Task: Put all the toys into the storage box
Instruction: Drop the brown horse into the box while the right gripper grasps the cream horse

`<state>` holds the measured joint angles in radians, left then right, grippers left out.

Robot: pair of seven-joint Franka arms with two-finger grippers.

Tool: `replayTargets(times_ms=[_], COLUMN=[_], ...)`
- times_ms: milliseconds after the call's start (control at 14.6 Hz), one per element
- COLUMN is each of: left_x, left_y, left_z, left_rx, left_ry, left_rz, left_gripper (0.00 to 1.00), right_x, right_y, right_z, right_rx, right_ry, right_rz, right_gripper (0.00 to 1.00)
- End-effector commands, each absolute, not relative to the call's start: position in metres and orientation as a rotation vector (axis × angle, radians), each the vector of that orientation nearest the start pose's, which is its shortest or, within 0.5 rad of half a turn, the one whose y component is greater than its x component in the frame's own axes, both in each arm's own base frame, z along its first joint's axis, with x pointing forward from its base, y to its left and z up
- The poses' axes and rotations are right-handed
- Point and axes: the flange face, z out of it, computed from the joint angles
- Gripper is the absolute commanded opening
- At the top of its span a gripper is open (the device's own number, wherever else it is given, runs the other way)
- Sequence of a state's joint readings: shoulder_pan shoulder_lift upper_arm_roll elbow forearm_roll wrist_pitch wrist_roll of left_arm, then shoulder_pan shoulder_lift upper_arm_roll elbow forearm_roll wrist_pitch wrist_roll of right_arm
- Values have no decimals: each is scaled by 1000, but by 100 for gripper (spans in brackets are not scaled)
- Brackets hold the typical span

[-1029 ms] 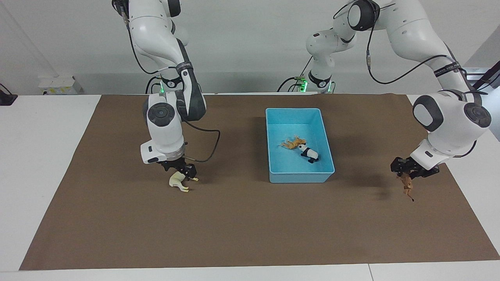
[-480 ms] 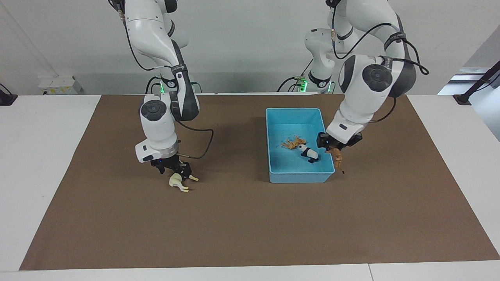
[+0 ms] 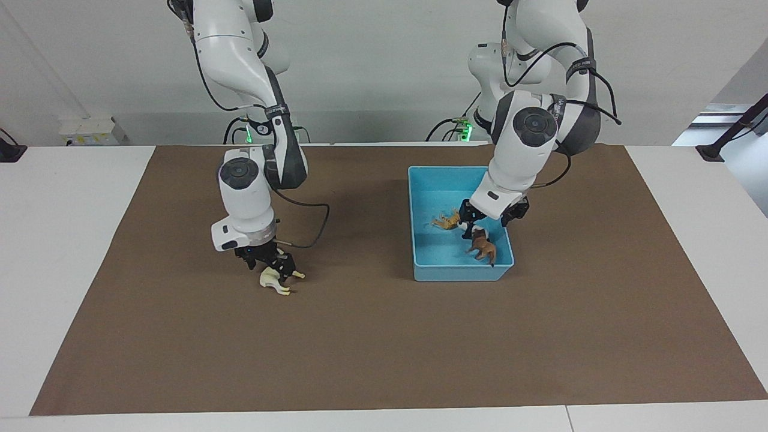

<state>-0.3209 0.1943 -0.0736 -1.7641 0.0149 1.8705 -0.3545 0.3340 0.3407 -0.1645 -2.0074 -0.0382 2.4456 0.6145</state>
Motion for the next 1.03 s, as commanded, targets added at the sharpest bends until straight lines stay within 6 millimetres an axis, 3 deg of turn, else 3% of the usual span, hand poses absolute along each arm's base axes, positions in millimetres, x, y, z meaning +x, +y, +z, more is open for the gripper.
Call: replayTargets(times_ms=[0, 69, 137, 206, 343, 480, 549, 686, 755, 824, 961], left_x=[559, 567, 576, 582, 592, 589, 585, 576, 570, 561, 542], left_y=[-212, -193, -174, -157, -109, -71, -59, -35, -33, -24, -3], left_z=[458, 469, 480, 492, 514, 542, 555, 575, 584, 595, 606], left_rx=[-3100, -3102, -3107, -3111, -3117, -3118, -3119, -3117, -3117, -3115, -3109], left_ry=[61, 82, 129, 162, 167, 111, 79, 11, -5, -41, -81], left_rz=[99, 94, 83, 62, 6, -70, -101, -129, -127, -129, -97], left_gripper=[100, 100, 100, 100, 100, 100, 100, 100, 100, 100, 100], right_x=[595, 594, 592, 590, 590, 604, 614, 635, 637, 637, 633], right_y=[106, 105, 106, 109, 116, 122, 125, 140, 173, 213, 297], right_z=[286, 285, 282, 281, 283, 308, 333, 402, 439, 462, 492], right_rx=[-3112, -3105, -3101, -3100, -3115, -3139, -3154, -3155, -3141, -3117, -2966], right_ry=[606, 603, 598, 591, 563, 566, 572, 595, 570, 592, 770], right_rz=[-199, -221, -234, -238, -230, -182, -144, -90, -67, -56, -101], right_gripper=[100, 95, 63, 1, 0, 0, 0, 0, 0, 0, 0])
